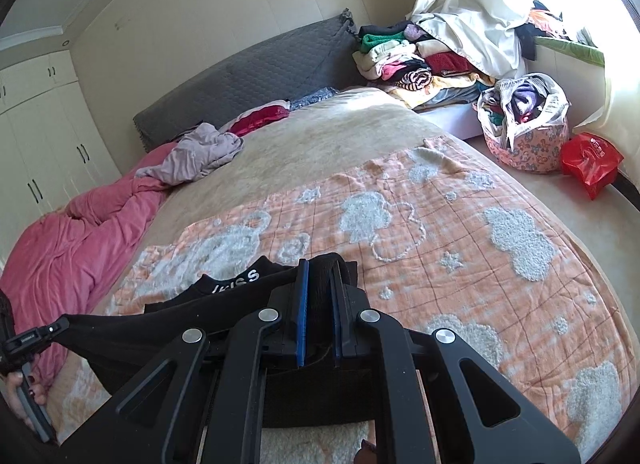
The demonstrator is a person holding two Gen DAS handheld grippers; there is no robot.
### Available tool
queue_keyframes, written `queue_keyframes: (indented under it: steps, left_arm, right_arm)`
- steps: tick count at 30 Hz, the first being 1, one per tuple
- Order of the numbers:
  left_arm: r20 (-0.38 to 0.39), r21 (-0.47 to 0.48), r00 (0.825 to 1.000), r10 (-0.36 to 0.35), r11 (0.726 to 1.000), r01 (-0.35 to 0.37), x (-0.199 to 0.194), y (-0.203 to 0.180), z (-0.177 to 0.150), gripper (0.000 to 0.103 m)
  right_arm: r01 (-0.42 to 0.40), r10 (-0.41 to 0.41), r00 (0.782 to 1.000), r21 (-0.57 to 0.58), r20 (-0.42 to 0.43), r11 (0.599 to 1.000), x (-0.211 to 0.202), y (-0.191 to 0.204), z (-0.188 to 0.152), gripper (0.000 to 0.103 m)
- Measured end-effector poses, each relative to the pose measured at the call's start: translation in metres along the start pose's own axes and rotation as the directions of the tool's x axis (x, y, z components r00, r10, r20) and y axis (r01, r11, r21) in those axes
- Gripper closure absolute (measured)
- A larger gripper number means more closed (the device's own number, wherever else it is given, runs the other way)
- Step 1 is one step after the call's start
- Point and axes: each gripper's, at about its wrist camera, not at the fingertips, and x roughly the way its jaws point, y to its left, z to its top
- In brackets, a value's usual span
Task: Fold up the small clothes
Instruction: 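Lift the hem with both tools and fold it onto the collar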
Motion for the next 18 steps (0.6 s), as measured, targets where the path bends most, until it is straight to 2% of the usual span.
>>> queue_keyframes:
  steps: [8,18]
  left_arm:
    - [-0.021,0.031,0.997,0.071,0.997,-0.070,0.048,0.007,0.003,0.100]
    - [-0.064,0.038,0.987,0.147,0.989,-0.145,0.099,0.021,-0.016,0.099]
  right_arm:
    - [0.019,-0.019,0.999,-0.007,-0.046,1.000,0.046,-0.010,-0.011,0.094]
    - [0.076,-0.079,0.987,-0.032,-0.142,0.997,0.090,-0.021,-0.037,0.093]
